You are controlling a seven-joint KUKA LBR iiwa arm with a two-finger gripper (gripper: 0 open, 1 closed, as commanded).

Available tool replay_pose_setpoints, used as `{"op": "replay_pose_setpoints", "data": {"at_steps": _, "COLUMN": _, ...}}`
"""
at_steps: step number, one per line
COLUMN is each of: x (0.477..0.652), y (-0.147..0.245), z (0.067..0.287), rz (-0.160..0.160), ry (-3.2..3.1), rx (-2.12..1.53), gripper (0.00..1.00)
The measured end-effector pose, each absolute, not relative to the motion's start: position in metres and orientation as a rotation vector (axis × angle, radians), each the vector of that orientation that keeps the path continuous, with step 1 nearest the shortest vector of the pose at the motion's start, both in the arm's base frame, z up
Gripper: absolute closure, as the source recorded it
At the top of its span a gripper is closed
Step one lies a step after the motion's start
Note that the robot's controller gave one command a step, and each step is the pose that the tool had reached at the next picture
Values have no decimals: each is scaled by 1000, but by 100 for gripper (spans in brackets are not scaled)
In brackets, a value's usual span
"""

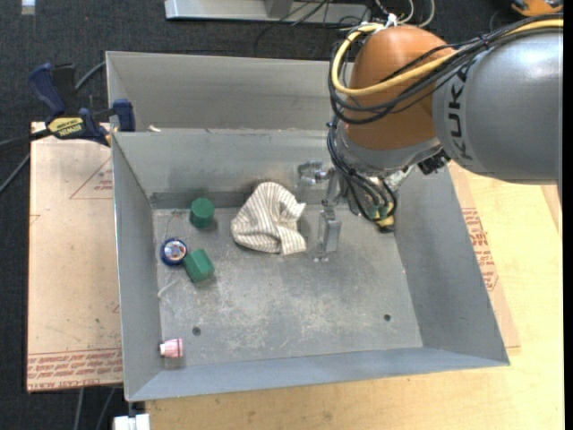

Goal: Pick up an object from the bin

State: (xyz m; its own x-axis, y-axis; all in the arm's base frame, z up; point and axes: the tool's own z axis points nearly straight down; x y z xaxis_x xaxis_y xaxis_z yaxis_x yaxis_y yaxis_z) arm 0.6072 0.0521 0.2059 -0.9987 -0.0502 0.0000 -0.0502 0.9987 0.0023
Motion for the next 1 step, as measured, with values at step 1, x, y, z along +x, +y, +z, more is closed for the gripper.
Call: {"op": "replay_pose_setpoints", "data": {"at_steps": 1, "x": 602, "y": 94, "z": 101, "rz": -5, "ry": -3132, "rx": 296, "gripper": 0}}
